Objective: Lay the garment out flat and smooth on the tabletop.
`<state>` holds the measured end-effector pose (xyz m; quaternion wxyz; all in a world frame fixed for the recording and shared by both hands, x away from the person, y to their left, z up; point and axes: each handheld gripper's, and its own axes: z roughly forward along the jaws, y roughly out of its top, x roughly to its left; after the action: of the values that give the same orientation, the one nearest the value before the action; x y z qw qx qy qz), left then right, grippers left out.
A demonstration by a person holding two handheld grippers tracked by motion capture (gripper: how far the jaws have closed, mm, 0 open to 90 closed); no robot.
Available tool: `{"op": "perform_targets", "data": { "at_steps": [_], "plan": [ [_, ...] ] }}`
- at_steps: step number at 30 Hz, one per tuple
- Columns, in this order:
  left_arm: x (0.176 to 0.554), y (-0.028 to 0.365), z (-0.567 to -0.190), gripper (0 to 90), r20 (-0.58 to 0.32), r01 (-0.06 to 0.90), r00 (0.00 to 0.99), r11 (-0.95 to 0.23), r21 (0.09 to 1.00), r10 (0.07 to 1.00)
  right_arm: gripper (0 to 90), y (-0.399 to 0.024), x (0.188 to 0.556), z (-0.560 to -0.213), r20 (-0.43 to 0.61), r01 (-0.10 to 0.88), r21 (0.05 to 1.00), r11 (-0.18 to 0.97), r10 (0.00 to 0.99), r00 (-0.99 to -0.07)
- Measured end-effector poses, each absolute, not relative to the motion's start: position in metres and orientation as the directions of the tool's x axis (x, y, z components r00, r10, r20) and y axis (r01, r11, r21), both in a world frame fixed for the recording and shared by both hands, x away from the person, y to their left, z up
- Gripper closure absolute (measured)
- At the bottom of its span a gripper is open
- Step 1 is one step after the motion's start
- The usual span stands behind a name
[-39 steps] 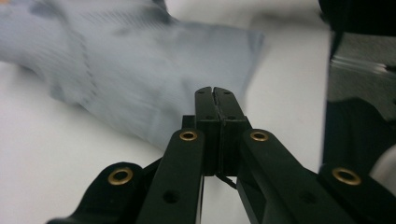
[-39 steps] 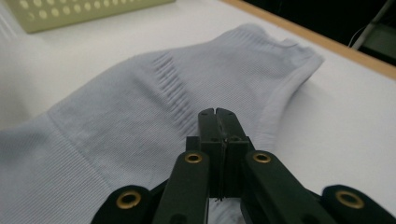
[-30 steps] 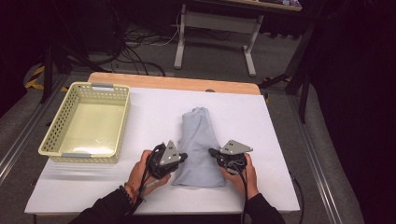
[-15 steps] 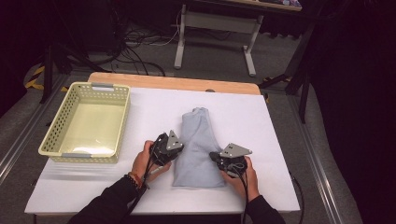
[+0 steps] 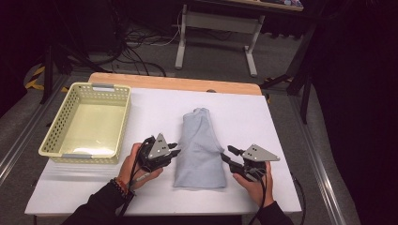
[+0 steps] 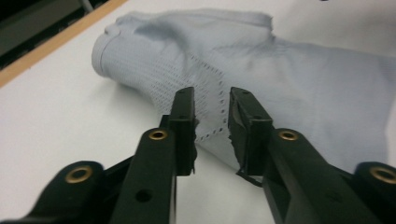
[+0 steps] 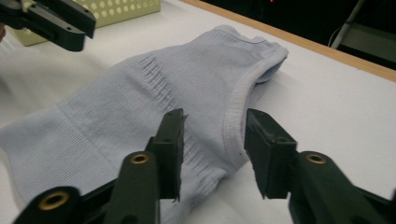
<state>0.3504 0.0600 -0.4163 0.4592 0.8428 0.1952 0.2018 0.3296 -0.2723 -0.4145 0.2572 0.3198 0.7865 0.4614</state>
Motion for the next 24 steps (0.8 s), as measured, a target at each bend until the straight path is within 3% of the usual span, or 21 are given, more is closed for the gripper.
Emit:
{"op": "perform_targets", "data": {
  "at_steps": [7,11,15,24],
  "plan": [
    [0.333,0.066,-0.414,53.9,0.221,0.077,0.840,-0.512,0.855,0.495,37.6,-0.284,0.313,-0.411,-0.127,0.241,0.905,0.350,0.764,-0.633],
    [0.327,0.074,-0.415,42.9,0.211,0.066,0.846,-0.489,0.870,0.490,33.0,-0.288,0.307,-0.413,-0.133,0.240,0.906,0.347,0.774,-0.619],
    [0.319,0.085,-0.418,31.1,0.225,0.051,0.838,-0.482,0.875,0.497,30.9,-0.291,0.300,-0.418,-0.157,0.240,0.897,0.372,0.775,-0.612],
    [0.303,0.112,-0.435,20.5,0.201,0.108,0.820,-0.489,0.866,0.536,29.3,-0.293,0.292,-0.429,-0.134,0.301,0.870,0.390,0.776,-0.617]
  ]
}}
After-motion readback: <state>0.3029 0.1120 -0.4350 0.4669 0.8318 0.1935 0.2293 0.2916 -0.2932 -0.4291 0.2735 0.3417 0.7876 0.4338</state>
